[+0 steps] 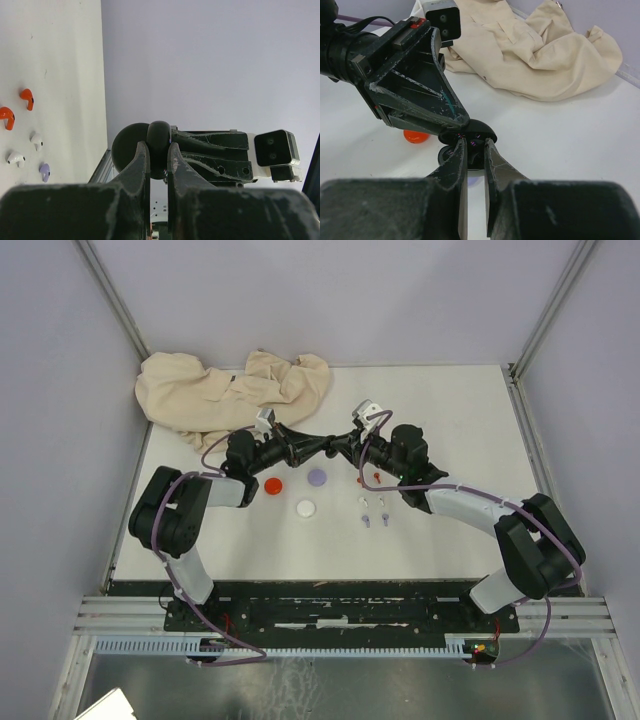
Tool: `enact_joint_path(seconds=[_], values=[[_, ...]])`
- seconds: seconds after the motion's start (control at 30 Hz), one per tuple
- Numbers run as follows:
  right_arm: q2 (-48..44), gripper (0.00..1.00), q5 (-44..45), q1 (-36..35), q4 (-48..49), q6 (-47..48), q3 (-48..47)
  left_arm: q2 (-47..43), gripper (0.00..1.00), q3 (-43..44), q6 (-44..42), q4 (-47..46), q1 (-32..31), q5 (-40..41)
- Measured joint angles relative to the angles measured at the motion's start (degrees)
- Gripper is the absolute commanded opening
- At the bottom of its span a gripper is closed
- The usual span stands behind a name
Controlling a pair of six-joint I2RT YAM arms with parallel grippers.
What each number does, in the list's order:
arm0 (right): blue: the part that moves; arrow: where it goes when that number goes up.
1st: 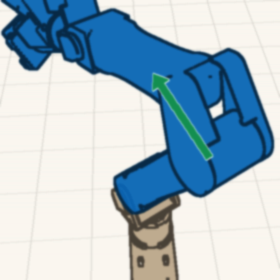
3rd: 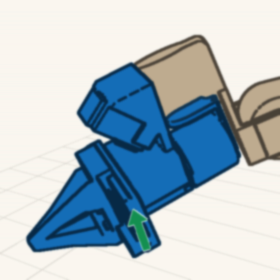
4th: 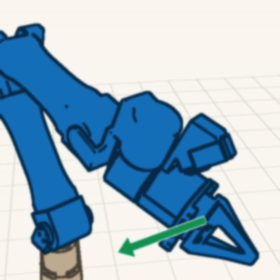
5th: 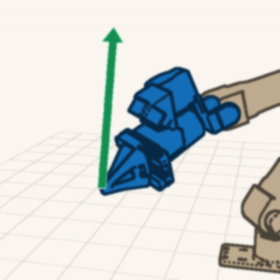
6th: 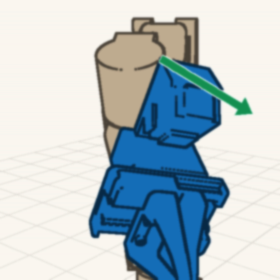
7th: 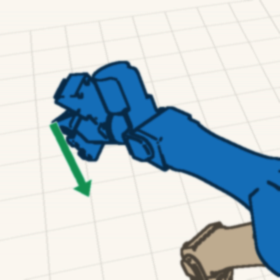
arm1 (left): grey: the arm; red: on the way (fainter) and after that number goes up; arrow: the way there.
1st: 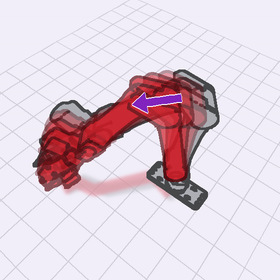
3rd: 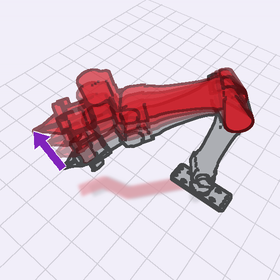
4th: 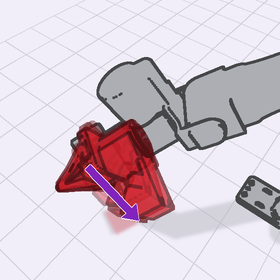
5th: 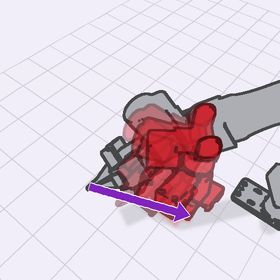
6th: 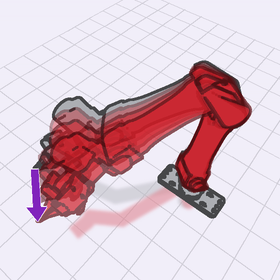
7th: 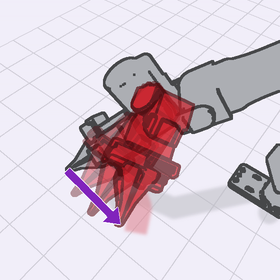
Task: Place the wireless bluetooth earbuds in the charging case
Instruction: Place the earbud in the charging case, then close the charging case.
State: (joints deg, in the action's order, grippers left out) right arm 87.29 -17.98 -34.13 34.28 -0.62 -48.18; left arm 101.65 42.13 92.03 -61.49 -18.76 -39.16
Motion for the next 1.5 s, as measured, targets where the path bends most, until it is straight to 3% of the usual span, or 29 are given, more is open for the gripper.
enact_joint_path(seconds=[0.07, 0.33, 0.53, 0.83, 1.17, 1.5], values=[[0.00, 0.04, 0.00, 0.00, 0.00, 0.04, 0.02, 0.00, 0.03, 0.04, 0.07, 0.00, -0.02, 0.02], [0.00, 0.36, 0.42, 0.00, -0.28, -1.16, 0.00, 0.00, 0.03, 0.15, 0.15, 0.02, -0.02, 0.00], [-0.09, 0.51, 1.33, 0.17, -0.52, -2.86, -0.13, 0.09, 0.03, 0.20, 0.17, 0.04, -0.02, -0.07], [-3.50, 0.59, 3.10, 0.00, -1.01, -6.05, -0.15, 0.48, 0.03, 1.27, 0.44, -0.33, -0.02, 0.90], [-11.15, 0.64, 21.53, -0.70, -18.73, -3.10, -5.97, 0.42, 0.03, 1.44, 1.25, 3.96, -0.13, 9.81], [-2.05, 0.67, 30.58, -7.65, -20.11, -0.33, -3.34, -0.35, 0.03, 3.58, 5.95, 11.02, -4.26, 21.55]])
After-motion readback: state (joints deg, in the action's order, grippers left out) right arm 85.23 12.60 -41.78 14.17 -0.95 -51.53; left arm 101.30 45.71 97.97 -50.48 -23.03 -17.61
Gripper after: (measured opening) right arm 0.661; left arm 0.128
